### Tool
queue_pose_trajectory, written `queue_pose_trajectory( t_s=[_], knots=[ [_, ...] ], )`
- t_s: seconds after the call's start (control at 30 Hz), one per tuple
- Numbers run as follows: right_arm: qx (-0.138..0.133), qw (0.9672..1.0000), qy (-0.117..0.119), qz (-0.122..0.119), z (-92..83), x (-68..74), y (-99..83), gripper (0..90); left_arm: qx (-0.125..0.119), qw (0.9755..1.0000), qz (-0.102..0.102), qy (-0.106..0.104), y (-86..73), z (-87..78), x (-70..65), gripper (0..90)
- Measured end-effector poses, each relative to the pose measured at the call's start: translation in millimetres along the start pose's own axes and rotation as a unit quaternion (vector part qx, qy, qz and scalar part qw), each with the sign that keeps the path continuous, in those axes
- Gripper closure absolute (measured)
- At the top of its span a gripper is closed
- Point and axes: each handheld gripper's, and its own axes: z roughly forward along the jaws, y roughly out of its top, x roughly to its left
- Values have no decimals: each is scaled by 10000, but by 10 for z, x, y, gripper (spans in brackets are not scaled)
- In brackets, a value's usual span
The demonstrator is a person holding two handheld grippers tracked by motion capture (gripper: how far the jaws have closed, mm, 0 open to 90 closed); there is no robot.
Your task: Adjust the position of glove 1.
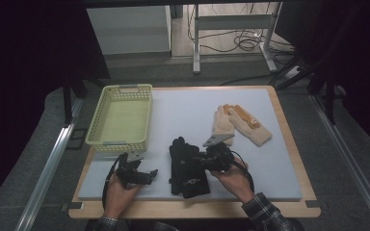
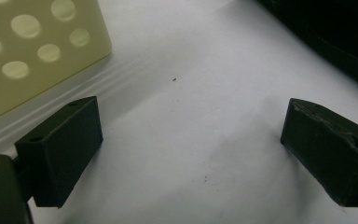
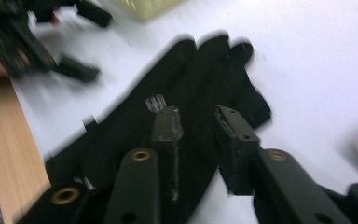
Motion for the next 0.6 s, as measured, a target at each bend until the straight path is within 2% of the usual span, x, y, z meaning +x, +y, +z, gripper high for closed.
queue_pose_trajectory(
  t_s=[0.1,0.17,0.27,0.33,0.4,0.47,0.6],
  knots=[
    [33,10000,29,19,-46,-55,-163,798,-3,10000,-5,1,0,1,-1,56],
    [41,9999,109,99,-63,-91,-282,800,19,10000,20,0,1,-2,3,56],
    [-6,9998,98,181,-64,-118,-395,767,7,10000,17,7,1,-4,1,59],
    [-48,9997,85,211,-59,-130,-418,739,-60,10000,22,30,-3,-21,-5,76],
    [-93,9997,65,226,-52,-137,-406,723,-133,9999,54,51,-3,-34,-18,177],
    [-121,9997,75,213,-40,-142,-384,708,-153,9998,91,120,15,-35,-49,219],
    [-151,9996,142,216,-22,-126,-379,682,-297,9995,127,52,82,-64,-96,275]
  ],
)
